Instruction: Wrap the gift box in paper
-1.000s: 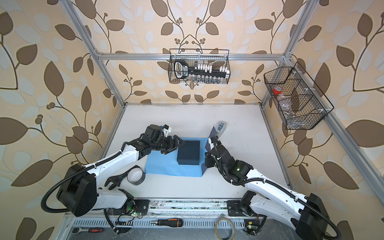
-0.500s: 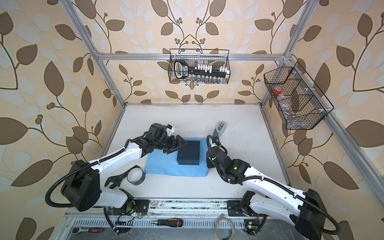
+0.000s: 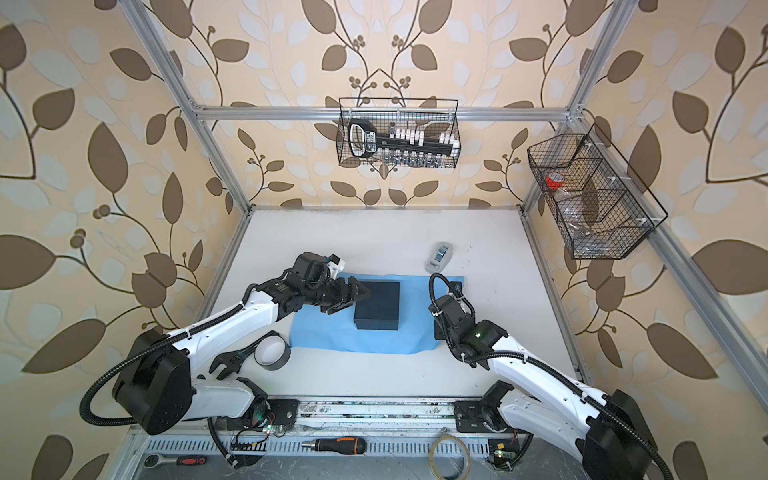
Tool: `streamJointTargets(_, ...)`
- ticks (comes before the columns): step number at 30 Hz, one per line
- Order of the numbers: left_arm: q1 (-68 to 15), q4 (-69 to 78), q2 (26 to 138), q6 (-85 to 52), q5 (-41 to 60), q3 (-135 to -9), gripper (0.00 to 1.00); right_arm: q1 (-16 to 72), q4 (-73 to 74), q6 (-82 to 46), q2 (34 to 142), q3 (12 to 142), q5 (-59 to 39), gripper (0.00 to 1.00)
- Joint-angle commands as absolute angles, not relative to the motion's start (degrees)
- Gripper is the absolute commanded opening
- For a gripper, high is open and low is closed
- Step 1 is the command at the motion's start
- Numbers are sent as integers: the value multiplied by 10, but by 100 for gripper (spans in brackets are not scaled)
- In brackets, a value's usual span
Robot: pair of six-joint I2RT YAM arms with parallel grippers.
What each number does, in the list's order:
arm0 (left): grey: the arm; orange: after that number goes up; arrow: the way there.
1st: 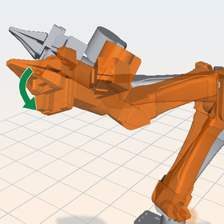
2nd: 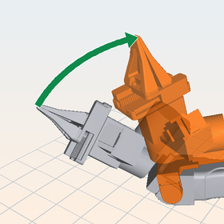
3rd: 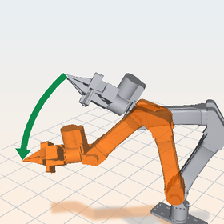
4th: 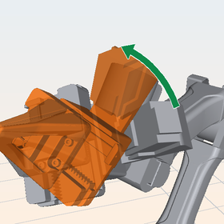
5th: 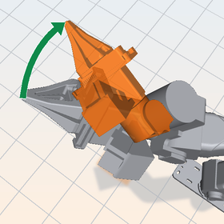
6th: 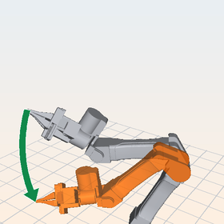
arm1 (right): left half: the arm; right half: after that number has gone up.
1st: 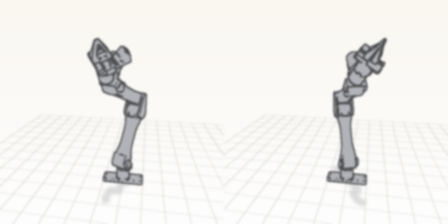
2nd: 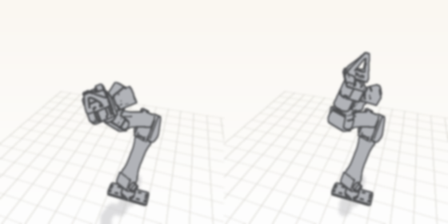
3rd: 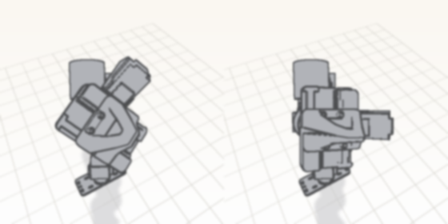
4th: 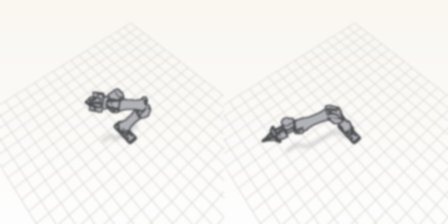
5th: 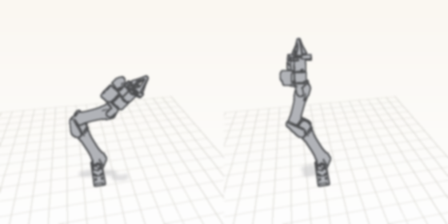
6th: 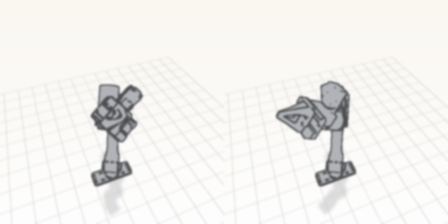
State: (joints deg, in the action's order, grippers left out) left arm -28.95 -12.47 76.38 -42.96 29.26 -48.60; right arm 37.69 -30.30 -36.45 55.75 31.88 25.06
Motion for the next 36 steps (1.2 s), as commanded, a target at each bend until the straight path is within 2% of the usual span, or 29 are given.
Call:
streamJointTargets(1,-294,-131,745,-409,278,-486,83,362,-302,-368,566,300,251,15)
streamJointTargets(12,-293,-133,743,-407,277,-485,83,325,-296,-379,586,274,224,18)
streamJointTargets(19,-294,-142,745,-401,272,-487,83,327,-305,-386,586,282,253,11)
streamJointTargets(23,-292,-154,743,-402,265,-488,83,412,-305,-353,546,306,344,5)
streamJointTargets(26,-292,-163,743,-405,267,-495,83,475,-287,-320,529,322,373,2)
streamJointTargets(30,-293,-168,742,-408,277,-506,83,519,-253,-286,533,340,358,2)
streamJointTargets(36,-299,-139,753,-421,313,-524,74,572,-181,-254,573,375,330,1)
